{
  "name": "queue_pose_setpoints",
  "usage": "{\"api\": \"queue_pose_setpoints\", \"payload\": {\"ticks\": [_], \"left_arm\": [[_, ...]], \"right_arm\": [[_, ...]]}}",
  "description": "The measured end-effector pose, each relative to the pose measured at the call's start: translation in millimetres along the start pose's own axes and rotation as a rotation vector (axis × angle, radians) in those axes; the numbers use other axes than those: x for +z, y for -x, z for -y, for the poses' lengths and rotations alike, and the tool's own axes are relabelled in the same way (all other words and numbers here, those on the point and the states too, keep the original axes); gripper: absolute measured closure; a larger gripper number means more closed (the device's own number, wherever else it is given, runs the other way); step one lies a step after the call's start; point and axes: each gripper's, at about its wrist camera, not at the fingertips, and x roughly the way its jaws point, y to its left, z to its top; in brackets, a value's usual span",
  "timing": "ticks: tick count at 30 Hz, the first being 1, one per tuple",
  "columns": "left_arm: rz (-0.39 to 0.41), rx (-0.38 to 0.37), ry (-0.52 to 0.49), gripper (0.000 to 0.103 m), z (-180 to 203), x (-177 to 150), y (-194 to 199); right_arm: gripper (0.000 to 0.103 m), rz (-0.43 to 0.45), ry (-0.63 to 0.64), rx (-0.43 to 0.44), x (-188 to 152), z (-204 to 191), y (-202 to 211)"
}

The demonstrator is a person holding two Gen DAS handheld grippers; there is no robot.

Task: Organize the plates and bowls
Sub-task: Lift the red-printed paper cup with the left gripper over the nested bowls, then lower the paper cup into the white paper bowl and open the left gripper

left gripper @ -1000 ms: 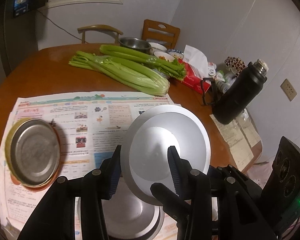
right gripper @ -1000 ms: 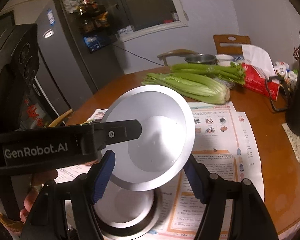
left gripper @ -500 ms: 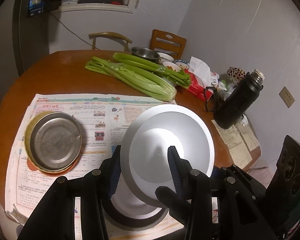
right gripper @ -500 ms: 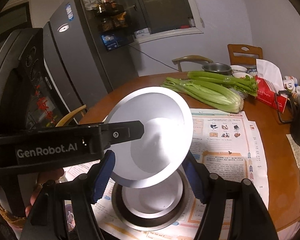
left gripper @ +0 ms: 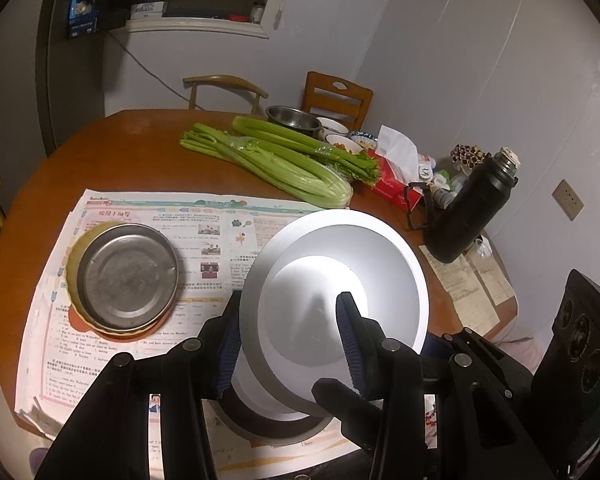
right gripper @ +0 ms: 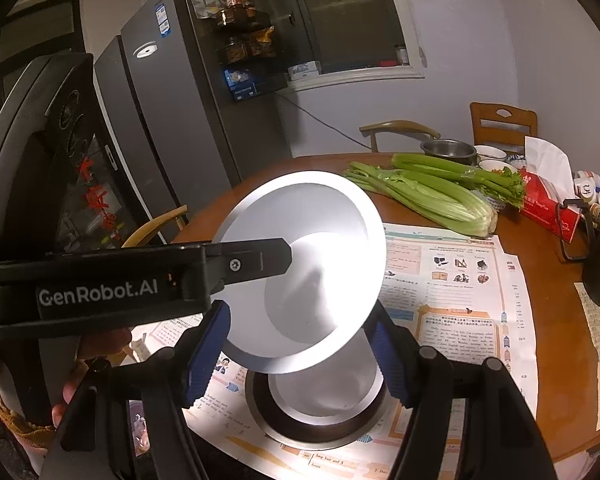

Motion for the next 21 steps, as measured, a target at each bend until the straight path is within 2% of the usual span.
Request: {"api": "queue_pose_setpoints", "payload": {"ticks": [7,21], "left_arm": [[-0.015,0.010,0.005,0.057,-3.8,-6.8,-1.7],[-0.079,0.020,0.026,0.056,-11.9,-31.4,-33.0]], "right_arm": [[0.034,-0.011,0.016,0.016,-5.4,-2.9,0.7],[0.034,-0.095,0.013,0.020,-31.9,6.3,-20.1]]}}
